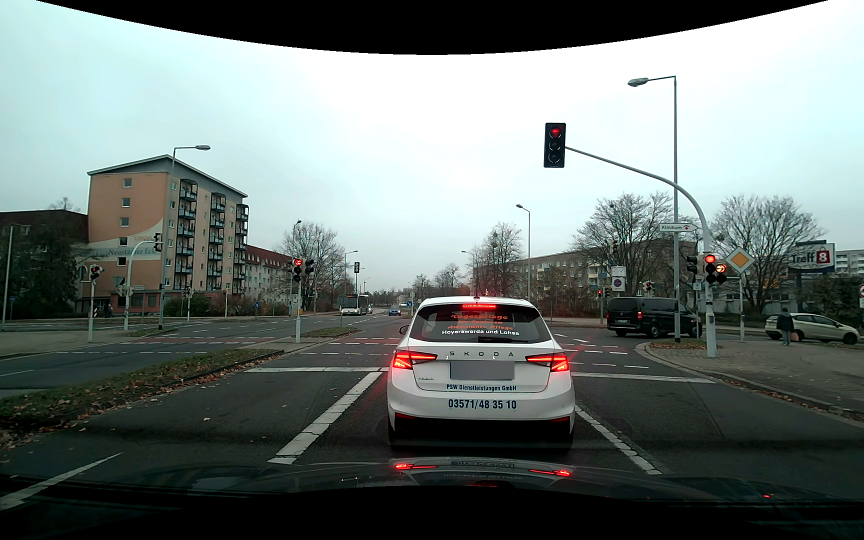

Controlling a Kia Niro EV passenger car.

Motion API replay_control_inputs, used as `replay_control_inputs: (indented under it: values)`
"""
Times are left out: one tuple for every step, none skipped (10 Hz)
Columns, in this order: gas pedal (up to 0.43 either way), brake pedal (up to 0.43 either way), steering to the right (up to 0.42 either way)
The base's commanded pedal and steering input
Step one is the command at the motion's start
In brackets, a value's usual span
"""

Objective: Follow the waypoints while adhering to traffic rules and regulations

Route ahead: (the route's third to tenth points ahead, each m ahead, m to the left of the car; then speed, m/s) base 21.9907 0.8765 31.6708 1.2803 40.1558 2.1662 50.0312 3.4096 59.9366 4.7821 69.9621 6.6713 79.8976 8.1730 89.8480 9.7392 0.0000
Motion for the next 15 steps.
replay_control_inputs:
  values:
    - [0.0, 0.384, -0.005]
    - [0.0, 0.384, -0.004]
    - [0.0, 0.384, -0.005]
    - [0.0, 0.384, -0.004]
    - [0.0, 0.384, -0.005]
    - [0.0, 0.384, -0.004]
    - [0.0, 0.384, -0.005]
    - [0.0, 0.384, -0.004]
    - [0.0, 0.384, -0.005]
    - [0.0, 0.384, -0.004]
    - [0.0, 0.384, -0.005]
    - [0.0, 0.384, -0.004]
    - [0.0, 0.384, -0.004]
    - [0.0, 0.384, -0.005]
    - [0.0, 0.384, -0.004]
